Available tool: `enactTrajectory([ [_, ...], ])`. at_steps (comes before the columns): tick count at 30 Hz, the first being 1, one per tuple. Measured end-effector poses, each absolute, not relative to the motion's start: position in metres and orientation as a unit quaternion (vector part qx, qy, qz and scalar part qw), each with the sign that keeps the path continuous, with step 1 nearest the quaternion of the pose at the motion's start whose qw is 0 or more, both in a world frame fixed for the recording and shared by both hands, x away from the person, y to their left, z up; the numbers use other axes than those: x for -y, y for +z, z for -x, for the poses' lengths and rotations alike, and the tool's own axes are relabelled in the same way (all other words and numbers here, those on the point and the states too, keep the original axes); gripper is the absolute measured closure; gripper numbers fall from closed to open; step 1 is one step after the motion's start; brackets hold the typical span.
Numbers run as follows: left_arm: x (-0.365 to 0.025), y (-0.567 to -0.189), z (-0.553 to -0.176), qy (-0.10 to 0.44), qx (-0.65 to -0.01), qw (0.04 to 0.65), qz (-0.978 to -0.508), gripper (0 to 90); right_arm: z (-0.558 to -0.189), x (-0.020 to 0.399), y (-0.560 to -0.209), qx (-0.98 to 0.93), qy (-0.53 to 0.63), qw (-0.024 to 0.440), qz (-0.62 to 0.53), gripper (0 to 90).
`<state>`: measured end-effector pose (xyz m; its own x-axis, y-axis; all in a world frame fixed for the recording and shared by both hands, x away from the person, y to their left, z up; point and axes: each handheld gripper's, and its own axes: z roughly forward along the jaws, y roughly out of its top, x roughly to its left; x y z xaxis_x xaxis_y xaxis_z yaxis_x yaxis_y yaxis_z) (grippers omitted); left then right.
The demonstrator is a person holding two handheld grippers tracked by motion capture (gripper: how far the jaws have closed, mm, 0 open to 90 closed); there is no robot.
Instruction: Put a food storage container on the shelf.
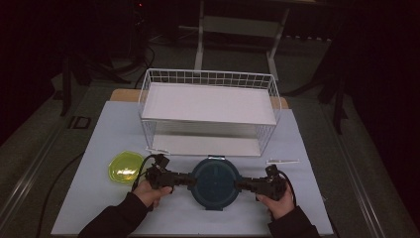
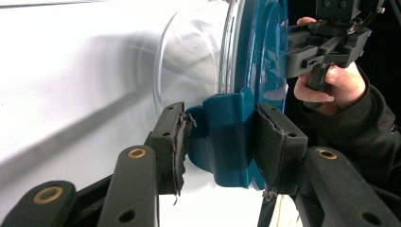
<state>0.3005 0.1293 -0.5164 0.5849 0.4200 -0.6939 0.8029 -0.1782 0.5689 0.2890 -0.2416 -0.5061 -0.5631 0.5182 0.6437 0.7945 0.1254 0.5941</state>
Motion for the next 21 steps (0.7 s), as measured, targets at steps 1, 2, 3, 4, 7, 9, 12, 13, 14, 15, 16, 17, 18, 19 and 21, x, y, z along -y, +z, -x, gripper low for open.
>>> enactTrajectory([
  [1, -0.13, -0.517, -0.3, -0.195, -0.414, 0.492, -0.741, 55.8, -0.289, 0.242, -0.506, 0.74, -0.49, 0.142, 0.439, 54.3],
  [2, -0.13, -0.518, -0.3, -0.197, -0.416, 0.495, -0.737, 55.8, -0.289, 0.242, -0.508, 0.74, -0.496, 0.138, 0.434, 54.0],
  [3, -0.13, -0.518, -0.299, -0.197, -0.418, 0.496, -0.735, 55.8, -0.289, 0.242, -0.509, 0.736, -0.498, 0.14, 0.437, 54.2],
  [4, -0.131, -0.519, -0.299, -0.199, -0.421, 0.497, -0.732, 55.8, -0.289, 0.242, -0.509, 0.733, -0.498, 0.144, 0.441, 54.3],
  [7, -0.131, -0.52, -0.297, -0.198, -0.424, 0.5, -0.729, 55.8, -0.289, 0.241, -0.509, 0.731, -0.5, 0.141, 0.443, 54.5],
  [9, -0.131, -0.52, -0.296, -0.195, -0.422, 0.499, -0.731, 55.8, -0.287, 0.241, -0.509, 0.727, -0.5, 0.143, 0.448, 55.0],
  [12, -0.132, -0.52, -0.294, -0.197, -0.426, 0.498, -0.729, 55.8, -0.285, 0.239, -0.505, 0.728, -0.497, 0.137, 0.451, 55.5],
  [13, -0.132, -0.52, -0.293, -0.198, -0.43, 0.499, -0.726, 56.0, -0.284, 0.238, -0.504, 0.732, -0.497, 0.134, 0.447, 55.7],
  [14, -0.132, -0.519, -0.292, -0.196, -0.431, 0.5, -0.726, 56.0, -0.282, 0.237, -0.503, 0.732, -0.496, 0.132, 0.449, 55.8],
  [15, -0.131, -0.519, -0.29, -0.192, -0.432, 0.499, -0.726, 56.1, -0.281, 0.237, -0.503, 0.731, -0.497, 0.132, 0.448, 56.1],
  [16, -0.131, -0.517, -0.289, -0.188, -0.432, 0.499, -0.727, 56.1, -0.281, 0.238, -0.504, 0.729, -0.498, 0.134, 0.451, 56.3],
  [17, -0.131, -0.517, -0.289, -0.188, -0.432, 0.499, -0.727, 56.2, -0.281, 0.238, -0.504, 0.729, -0.498, 0.134, 0.451, 56.3],
  [18, -0.129, -0.516, -0.288, -0.185, -0.436, 0.499, -0.726, 56.2, -0.281, 0.239, -0.504, 0.725, -0.498, 0.138, 0.456, 56.5],
  [19, -0.129, -0.516, -0.288, -0.183, -0.436, 0.499, -0.726, 56.1, -0.281, 0.24, -0.505, 0.722, -0.497, 0.141, 0.461, 56.5],
  [21, -0.13, -0.516, -0.288, -0.185, -0.438, 0.499, -0.724, 56.1, -0.279, 0.239, -0.503, 0.724, -0.495, 0.135, 0.461, 56.5],
])
